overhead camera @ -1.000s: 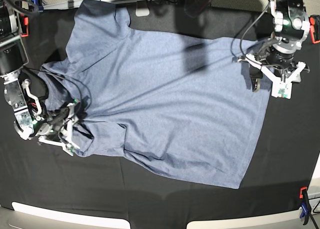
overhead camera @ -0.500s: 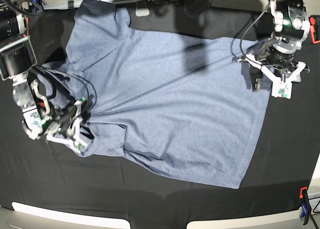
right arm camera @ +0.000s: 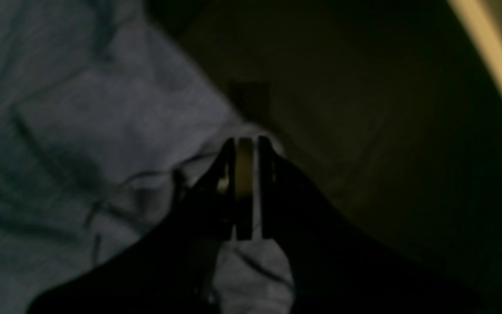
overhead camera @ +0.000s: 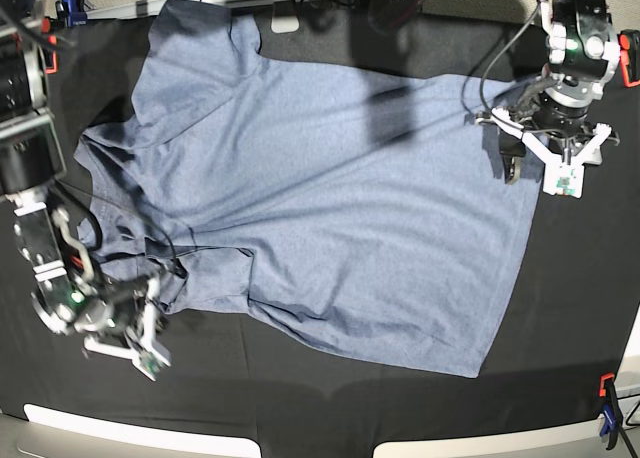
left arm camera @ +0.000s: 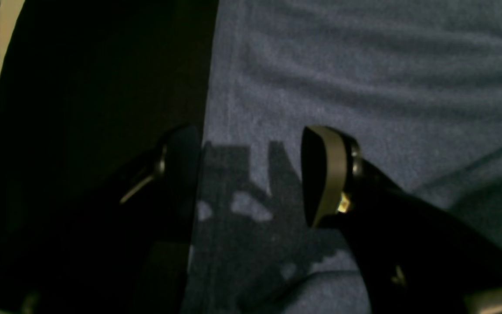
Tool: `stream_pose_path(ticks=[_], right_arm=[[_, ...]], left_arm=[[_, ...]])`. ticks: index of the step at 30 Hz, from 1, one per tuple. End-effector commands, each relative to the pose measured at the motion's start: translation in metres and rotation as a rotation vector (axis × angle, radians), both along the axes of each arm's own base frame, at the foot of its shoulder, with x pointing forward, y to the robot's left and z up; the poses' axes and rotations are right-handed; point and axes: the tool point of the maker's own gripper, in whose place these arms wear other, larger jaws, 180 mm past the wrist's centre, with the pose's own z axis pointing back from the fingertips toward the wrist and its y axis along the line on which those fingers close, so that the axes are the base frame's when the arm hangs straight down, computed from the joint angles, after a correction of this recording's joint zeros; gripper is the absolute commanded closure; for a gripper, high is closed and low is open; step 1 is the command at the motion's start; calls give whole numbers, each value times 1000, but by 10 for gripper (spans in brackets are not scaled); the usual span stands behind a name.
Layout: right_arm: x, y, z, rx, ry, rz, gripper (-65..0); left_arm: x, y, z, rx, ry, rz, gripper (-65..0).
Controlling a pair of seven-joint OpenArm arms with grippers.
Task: Layout the t-shirt on the table in an organized manner, then fold the t-shirt properly
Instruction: 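Grasp the bunched sleeve fabric with the right gripper, then pull the sleeve with the right gripper outward to unfold it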
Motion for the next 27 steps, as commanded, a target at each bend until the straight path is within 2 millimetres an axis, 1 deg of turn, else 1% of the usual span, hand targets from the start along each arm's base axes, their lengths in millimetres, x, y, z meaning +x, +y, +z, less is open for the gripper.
stream_pose_path(ticks=[1, 3, 6, 7, 8, 10, 15, 16, 19, 24, 27], right_arm=[[12, 2, 19, 12, -43, -5, -16], [4, 5, 9, -14, 20, 10, -64], [-12, 5, 0, -13, 128, 27, -190], [-16, 3, -2, -13, 152, 25, -218], [-19, 0, -3, -15, 171, 17, -226], [-23, -9, -3, -16, 191, -2, -226], [-33, -38, -6, -74, 233, -51, -226], [-34, -40, -7, -72, 239, -58, -226], [-39, -38, -16, -9, 278, -77, -226], [-47, -42, -41, 33, 346, -128, -225], [-45, -38, -42, 60, 337, -121, -225]], left_arm=[[4, 2, 12, 9, -44, -1, -345], [4, 2, 11, 9, -42, -1, -345], [3, 2, 11, 9, -40, -1, -345], [4, 2, 11, 9, -41, -1, -345], [4, 2, 11, 9, -41, -1, -345], [4, 2, 11, 9, -42, -1, -345], [4, 2, 11, 9, -42, -1, -345], [4, 2, 11, 9, -42, -1, -345], [4, 2, 11, 9, -42, -1, -345], [4, 2, 11, 9, -42, -1, -345], [4, 2, 11, 9, -42, -1, -345]])
